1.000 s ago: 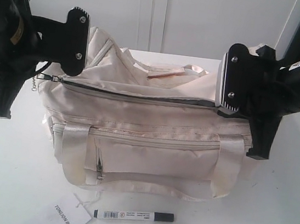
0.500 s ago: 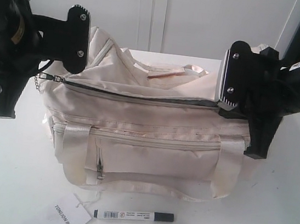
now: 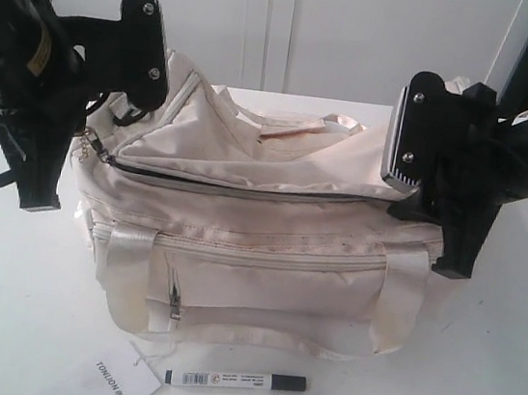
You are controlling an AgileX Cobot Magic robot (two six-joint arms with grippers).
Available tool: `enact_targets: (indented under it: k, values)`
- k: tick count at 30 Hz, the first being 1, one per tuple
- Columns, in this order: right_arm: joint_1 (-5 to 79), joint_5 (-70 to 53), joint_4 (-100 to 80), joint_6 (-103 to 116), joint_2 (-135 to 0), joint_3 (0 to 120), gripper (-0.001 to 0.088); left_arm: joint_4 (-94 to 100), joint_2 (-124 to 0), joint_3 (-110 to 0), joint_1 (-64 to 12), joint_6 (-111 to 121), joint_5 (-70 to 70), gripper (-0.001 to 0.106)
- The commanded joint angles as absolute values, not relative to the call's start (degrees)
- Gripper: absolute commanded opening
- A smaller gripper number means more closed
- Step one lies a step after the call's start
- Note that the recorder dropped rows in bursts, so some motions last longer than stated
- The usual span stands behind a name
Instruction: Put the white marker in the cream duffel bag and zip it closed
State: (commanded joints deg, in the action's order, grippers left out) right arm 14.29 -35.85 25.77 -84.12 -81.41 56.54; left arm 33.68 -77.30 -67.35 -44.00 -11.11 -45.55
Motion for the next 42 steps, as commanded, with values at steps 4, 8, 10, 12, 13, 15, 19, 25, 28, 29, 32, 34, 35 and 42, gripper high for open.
enact_targets:
  k: [4,8,10,12,13,15,19,25,28,29,32,34,35,42]
  values:
    - [14.29,-35.85,27.47,-84.12,-81.41,56.54,0.0463,23.65,-77.3,-67.35,-40.19,-16.87,-42.16,0.0]
    - [14.29,-35.85,30.48,-84.12,-81.41,56.54,0.0462,15.65,-77.3,-67.35,-35.95,-20.05,-38.91,0.0]
    - [14.29,-35.75,31.79,-84.12,-81.41,56.54,0.046,12.97,-77.3,-67.35,-34.86,-21.51,-37.81,0.0]
    - [14.29,-35.75,33.33,-84.12,-81.41,56.54,0.046,10.14,-77.3,-67.35,-34.01,-22.65,-36.96,0.0]
    - [14.29,-35.75,34.42,-84.12,-81.41,56.54,0.046,8.97,-77.3,-67.35,-33.76,-23.5,-36.82,0.0]
    - [14.29,-35.75,37.87,-84.12,-81.41,56.54,0.046,6.99,-77.08,-67.35,-33.77,-26.06,-36.82,0.0]
    - [14.29,-35.89,43.49,-84.12,-81.41,56.54,0.046,3.81,-76.02,-67.35,-33.77,-28.69,-36.6,0.0]
    - [14.29,-36.35,47.45,-84.78,-81.41,56.54,0.046,2.89,-73.96,-67.35,-33.77,-28.69,-35.94,0.0]
    - [14.29,-36.63,48.7,-85.03,-81.41,56.54,0.046,1.95,-73.09,-67.35,-33.77,-28.69,-34.95,0.0]
    - [14.29,-36.91,49.6,-85.53,-81.41,56.54,0.046,1.78,-72.8,-67.35,-33.77,-28.69,-34.61,0.0]
    - [14.29,-39.12,54.87,-90.32,-81.41,56.54,0.046,1.34,-72.0,-67.35,-33.77,-28.69,-33.93,0.0]
    - [14.29,-41.51,59.81,-94.85,-81.41,56.54,0.046,1.17,-71.75,-67.35,-33.77,-28.69,-33.63,0.0]
    - [14.29,-43.07,62.26,-97.8,-81.41,56.54,0.046,0.9,-71.75,-67.35,-33.77,-28.69,-33.1,0.0]
    - [17.19,-44.38,64.92,-106.55,-81.61,56.54,0.046,0.52,-71.75,-67.35,-33.77,-28.69,-32.71,0.0]
